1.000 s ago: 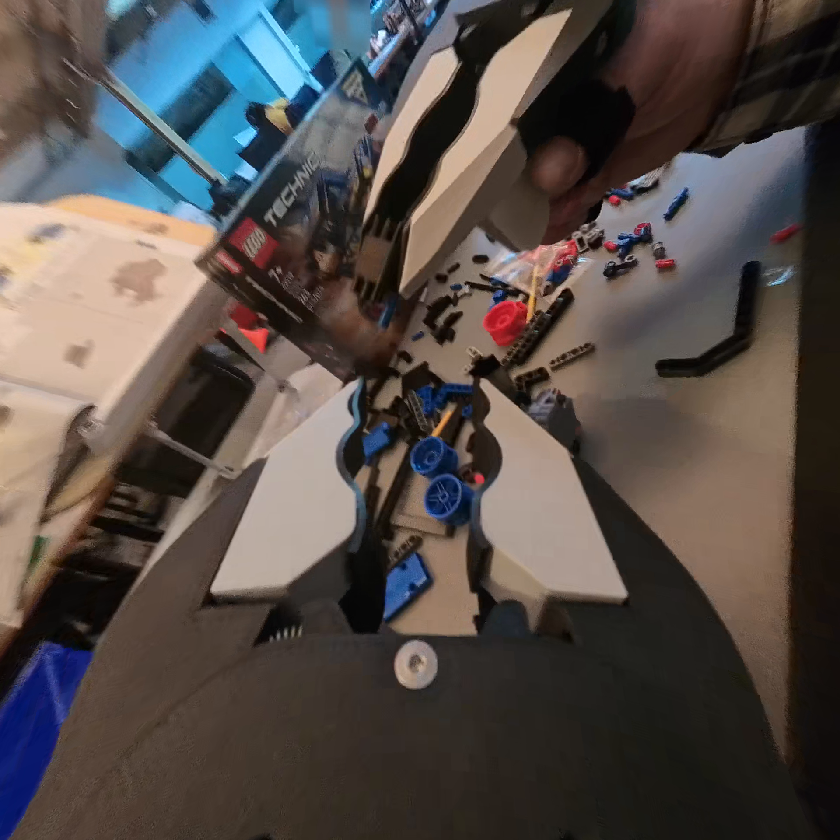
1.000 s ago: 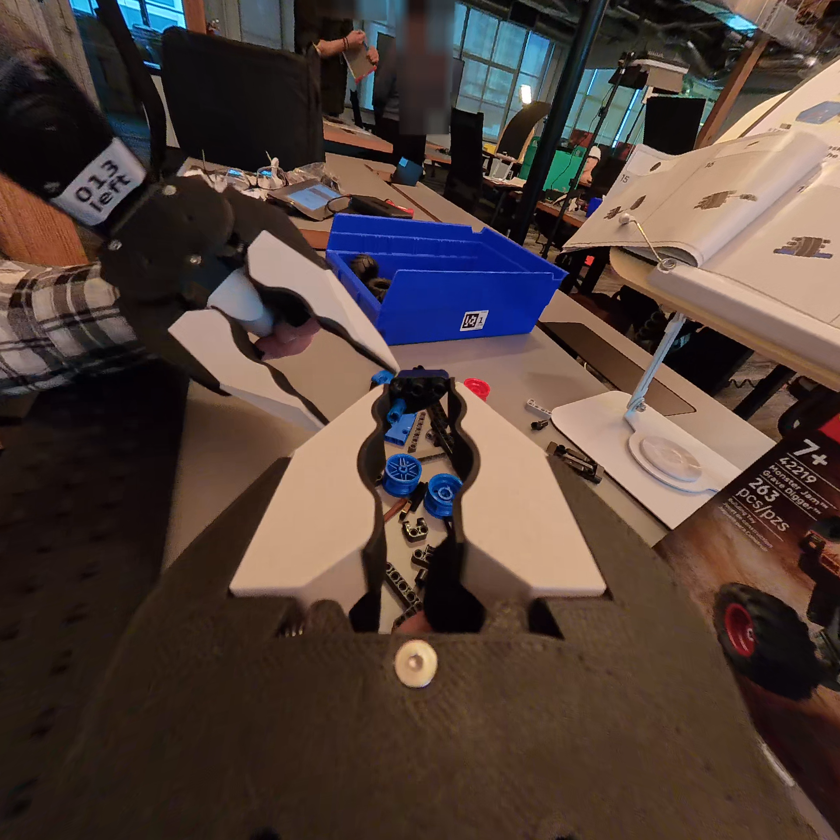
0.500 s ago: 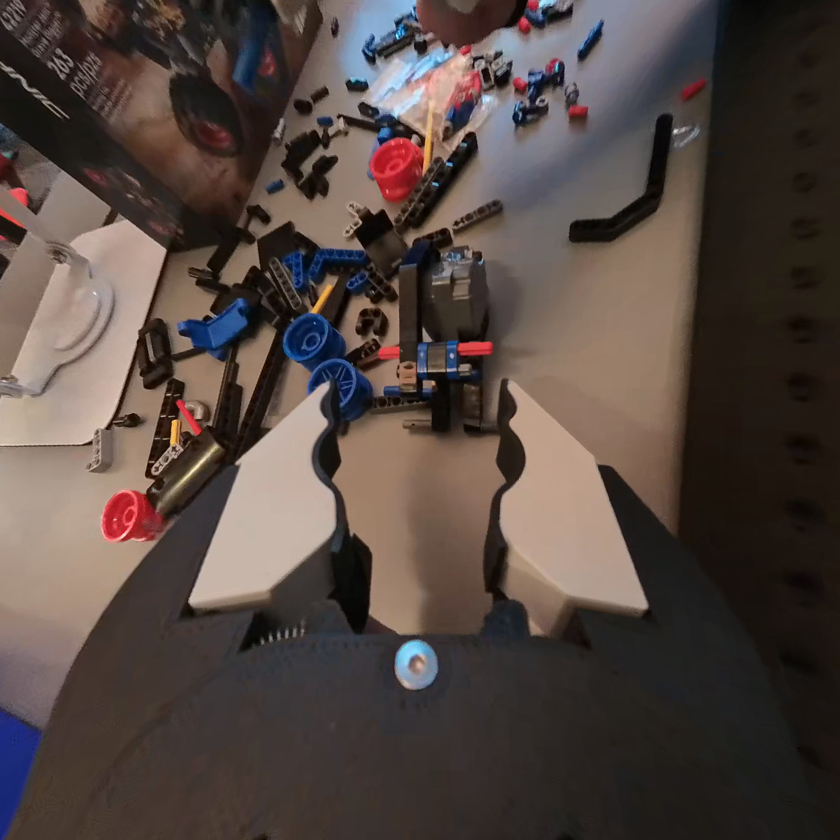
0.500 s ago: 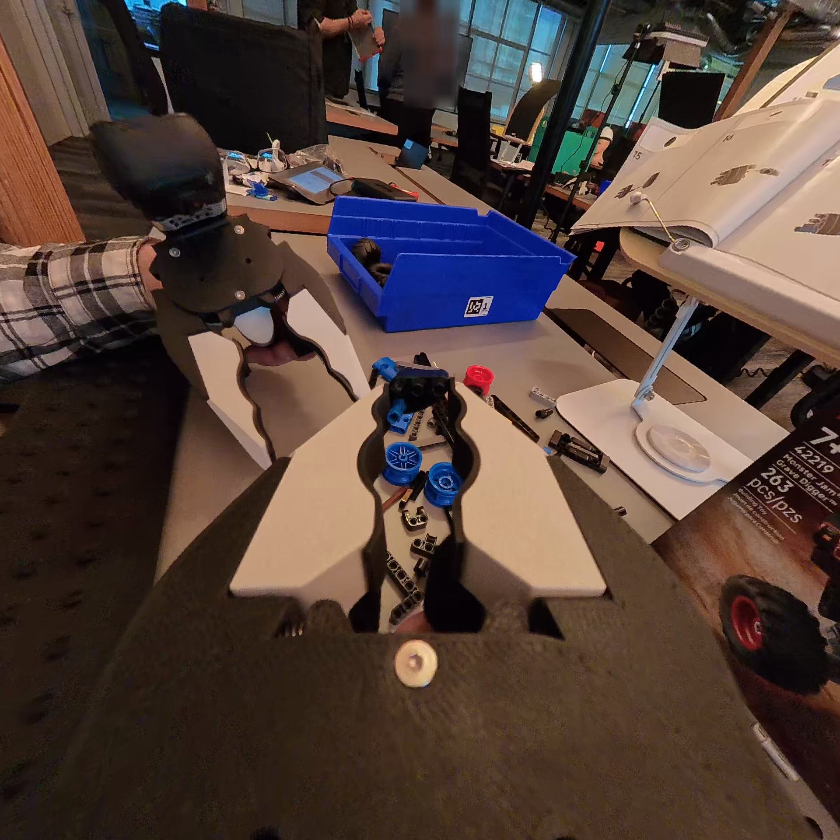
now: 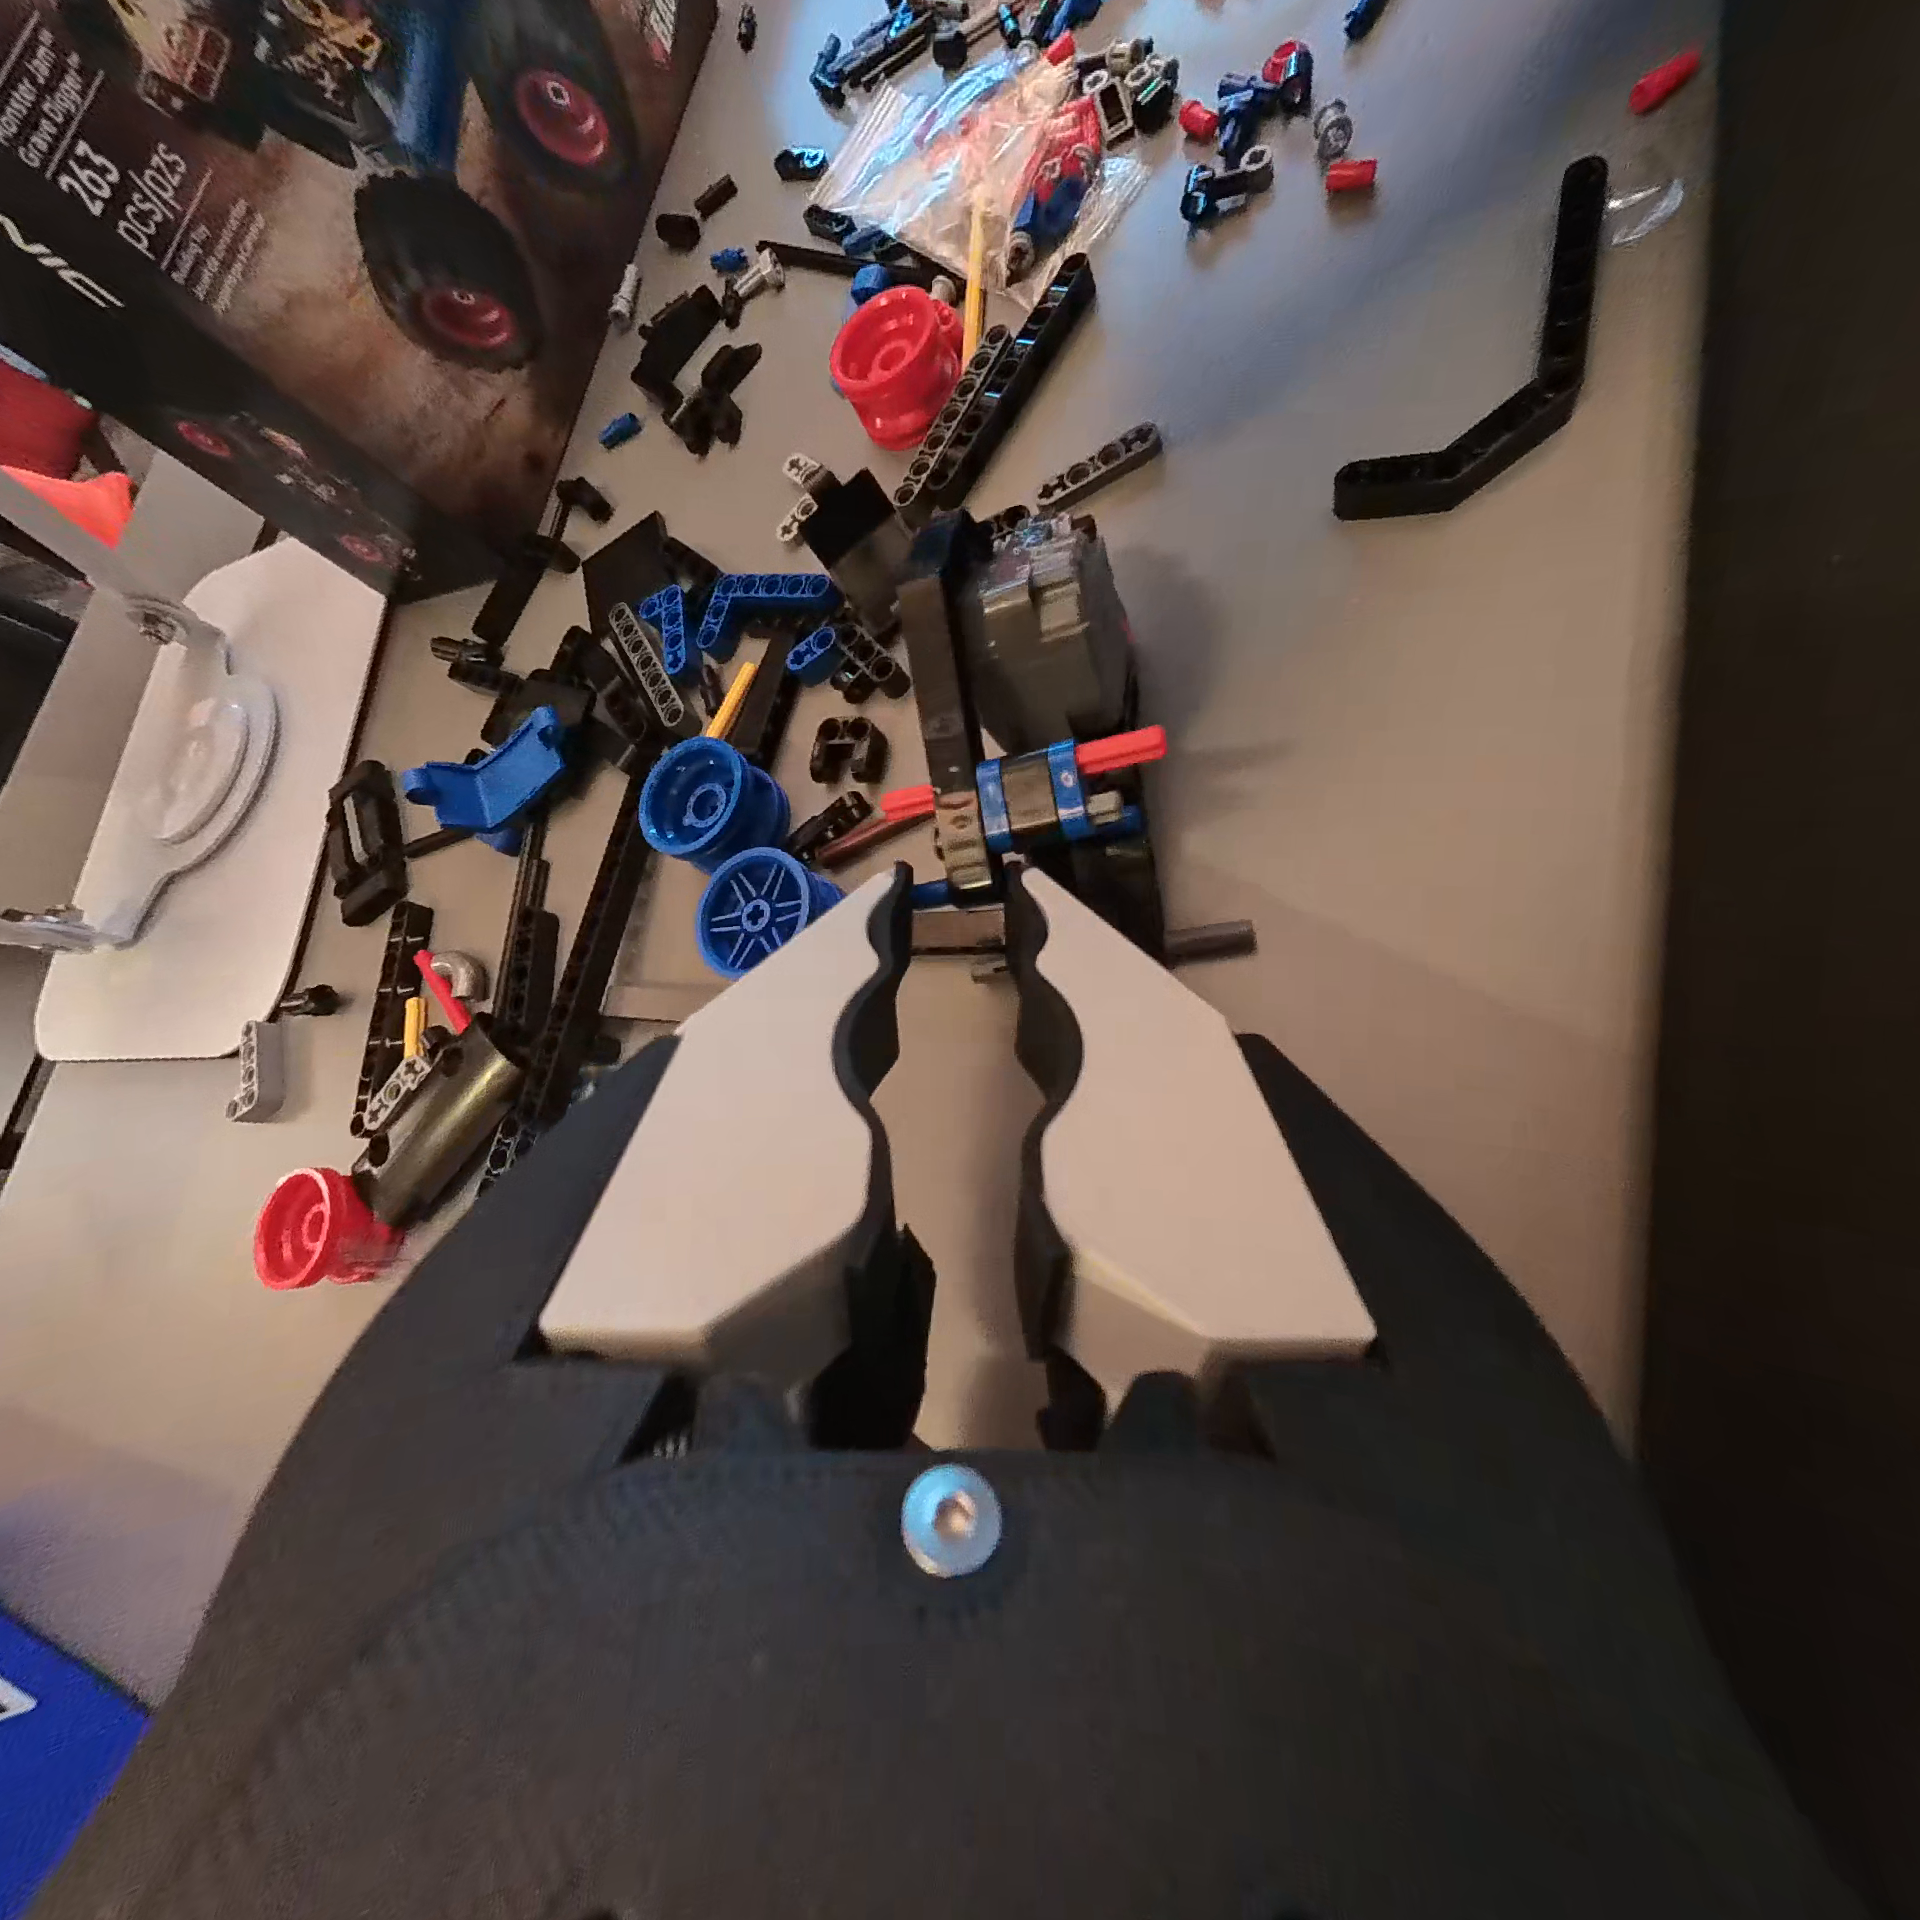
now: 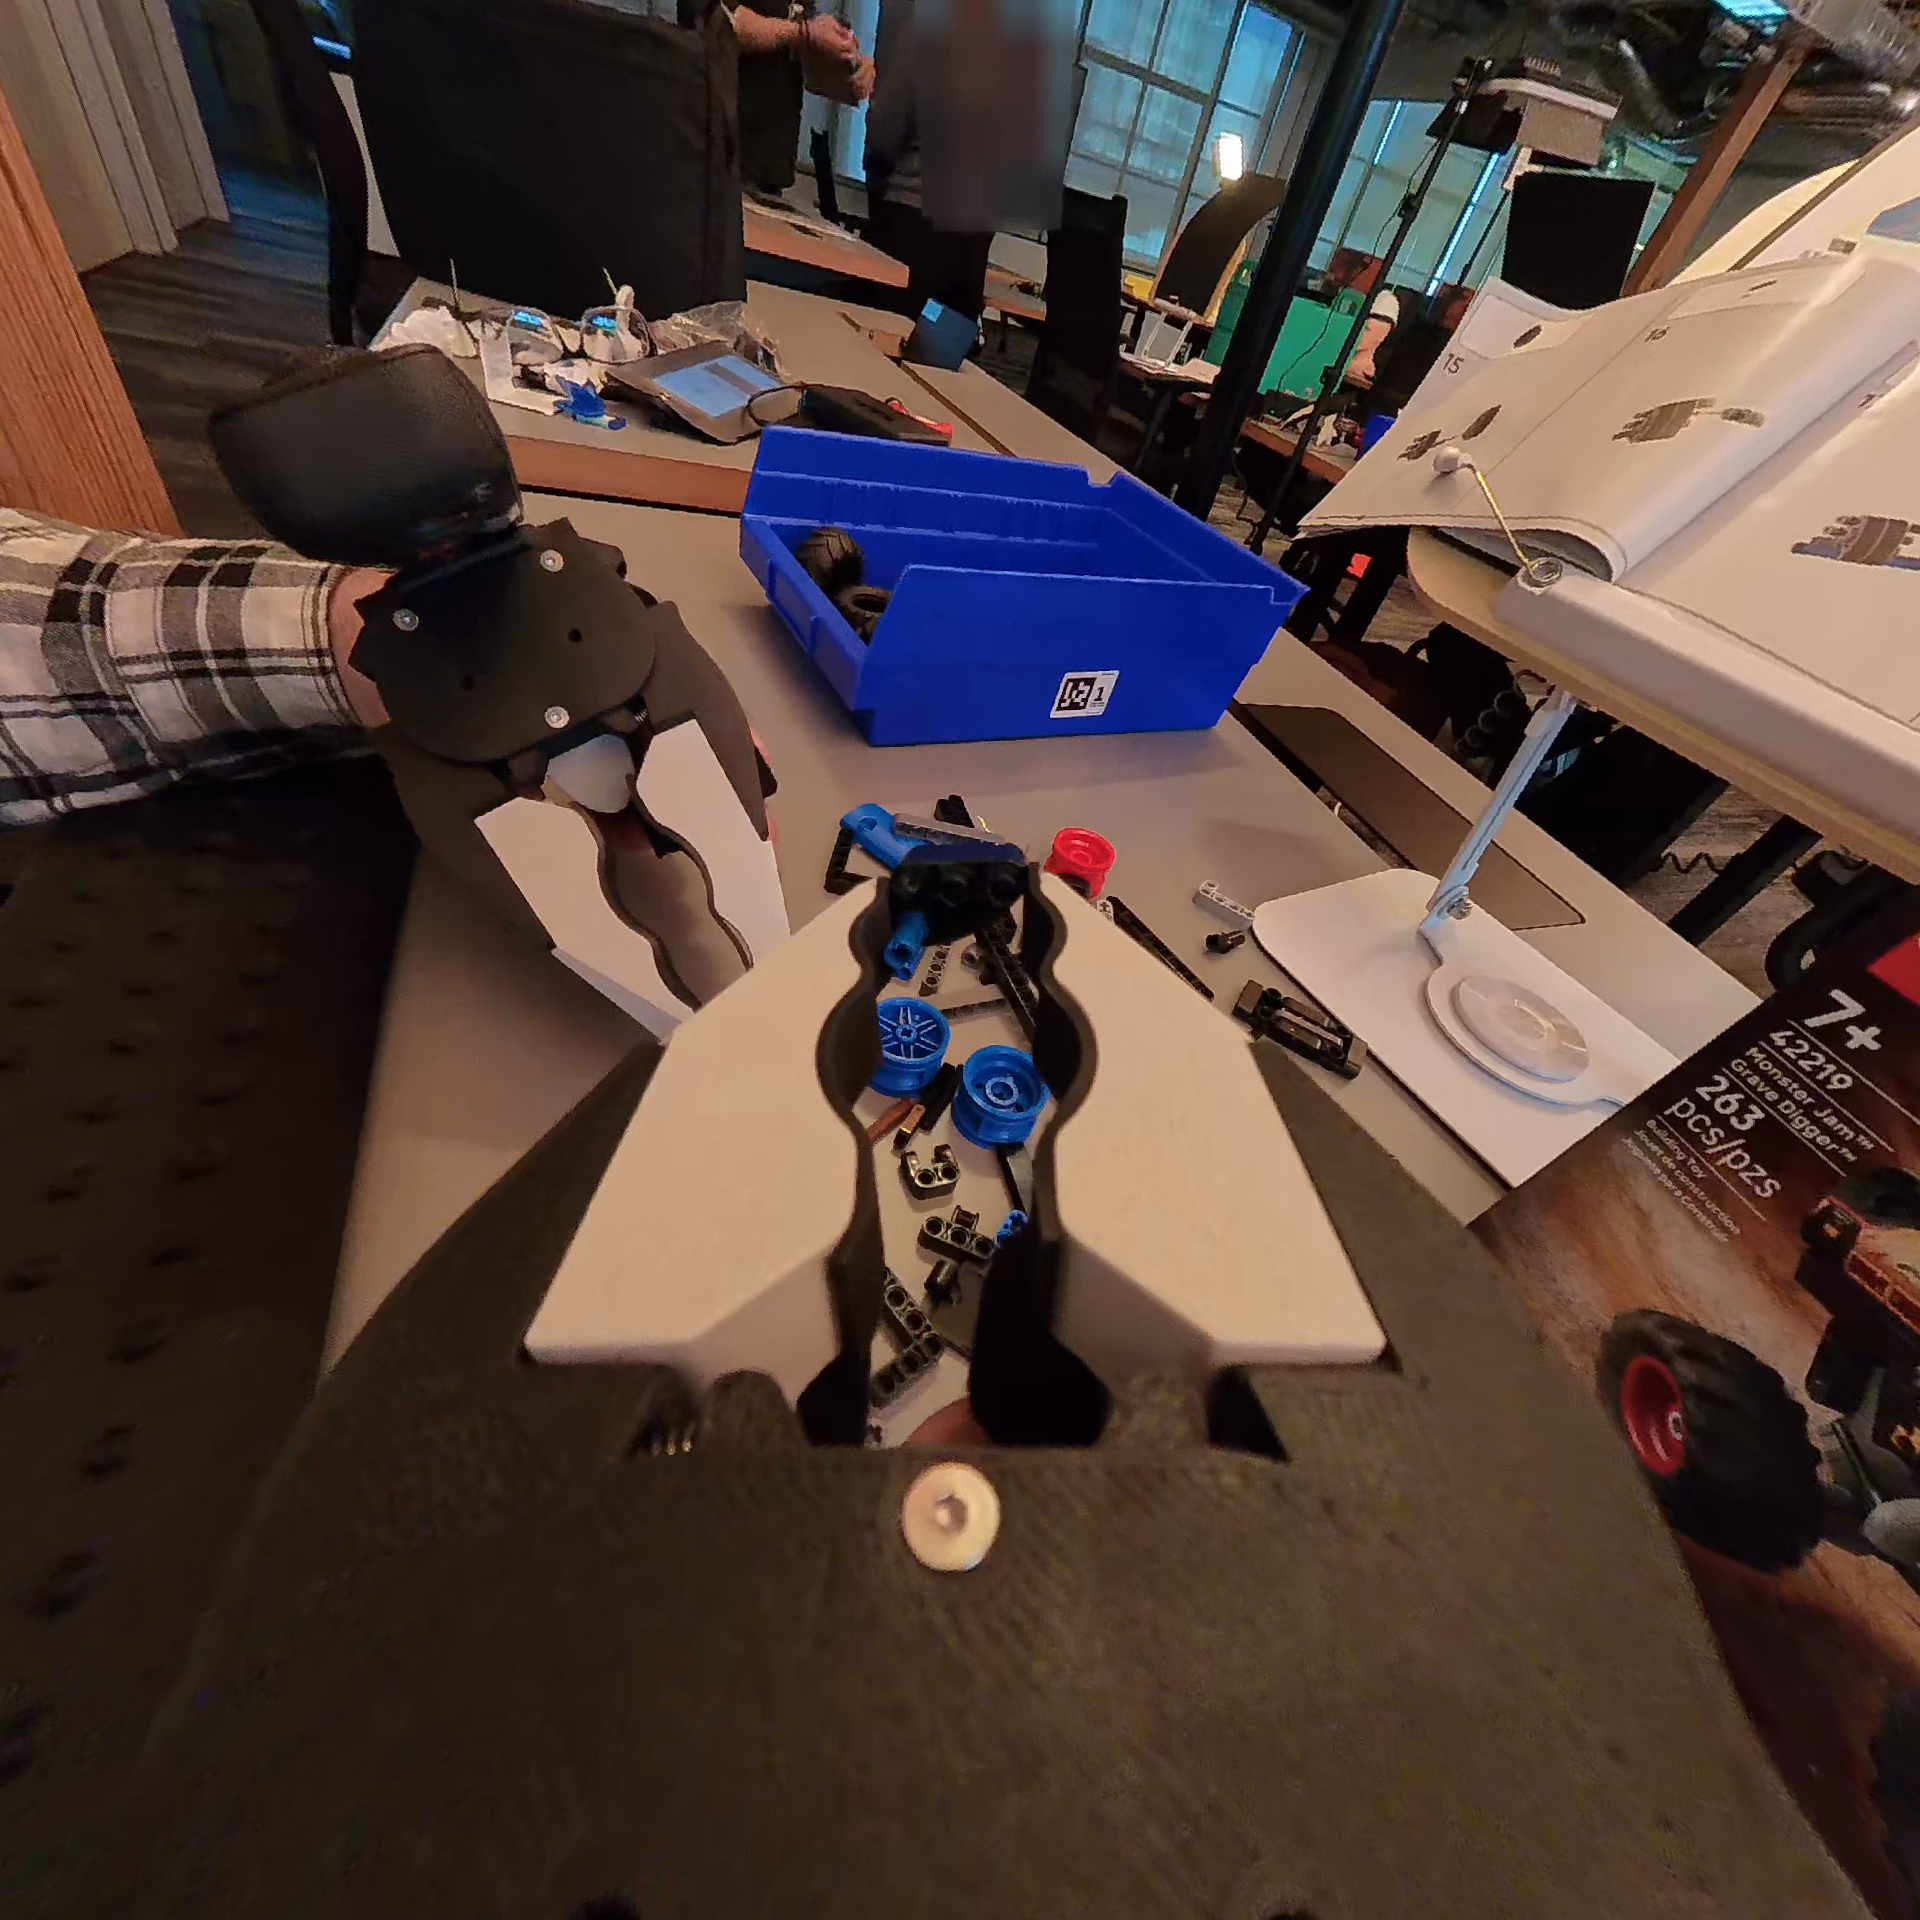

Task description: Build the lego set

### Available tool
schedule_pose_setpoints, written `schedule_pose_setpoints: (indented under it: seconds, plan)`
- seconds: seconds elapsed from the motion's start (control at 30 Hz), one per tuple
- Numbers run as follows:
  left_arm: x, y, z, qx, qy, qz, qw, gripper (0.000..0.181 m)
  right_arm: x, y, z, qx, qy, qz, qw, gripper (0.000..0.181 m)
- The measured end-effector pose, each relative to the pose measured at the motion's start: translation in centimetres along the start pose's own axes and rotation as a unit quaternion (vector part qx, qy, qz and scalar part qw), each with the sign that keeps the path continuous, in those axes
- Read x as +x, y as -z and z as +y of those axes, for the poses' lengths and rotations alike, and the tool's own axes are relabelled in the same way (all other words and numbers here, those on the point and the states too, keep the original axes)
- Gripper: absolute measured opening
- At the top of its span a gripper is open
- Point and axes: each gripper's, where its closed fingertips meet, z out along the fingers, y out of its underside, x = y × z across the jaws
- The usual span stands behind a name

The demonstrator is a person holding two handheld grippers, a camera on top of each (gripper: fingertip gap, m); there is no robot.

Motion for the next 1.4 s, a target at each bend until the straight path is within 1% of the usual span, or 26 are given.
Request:
schedule_pose_setpoints:
  seconds: [0.17, 0.2, 0.37, 0.47, 0.63, 0.7, 0.97, 1.27, 1.4]
  plan:
    - [0.1, 0.0, 0.0, 0.003, 0.01, 0.005, 1.0, 0.015, 0.0, 0.0, 0.2, -0.007, 0.005, -0.001, 1.0, 0.022]
    - [0.1, 0.1, 0.1, 0.003, 0.013, 0.008, 1.0, 0.017, 0.0, 0.0, 0.3, -0.009, 0.006, -0.001, 1.0, 0.022]
    - [0.8, 0.4, -0.1, 0.013, 0.027, 0.036, 0.999, 0.044, -0.2, -0.1, 0.6, -0.018, 0.013, -0.005, 1.0, 0.022]
    - [1.2, 0.5, -0.4, 0.02, 0.029, 0.046, 0.998, 0.049, -0.3, -0.2, 0.8, -0.022, 0.015, -0.007, 1.0, 0.022]
    - [1.7, -0.4, -0.2, -0.001, 0.02, 0.048, 0.999, 0.048, -0.5, -0.3, 1.0, -0.029, 0.022, -0.011, 0.999, 0.022]
    - [1.8, -0.6, -0.4, 0.002, 0.019, 0.049, 0.999, 0.044, -0.7, -0.4, 1.1, -0.033, 0.026, -0.012, 0.999, 0.022]
    - [1.8, -0.9, -0.6, 0.0, 0.023, 0.046, 0.999, 0.043, -0.8, -0.4, 1.2, -0.035, 0.032, -0.014, 0.999, 0.022]
    - [1.8, -0.9, -0.7, 0.002, 0.015, 0.043, 0.999, 0.044, -0.9, -0.4, 1.4, -0.041, 0.042, -0.014, 0.998, 0.022]
    - [1.9, -0.9, -0.7, 0.004, 0.019, 0.046, 0.999, 0.05, -0.9, -0.4, 1.4, -0.041, 0.044, -0.014, 0.998, 0.022]
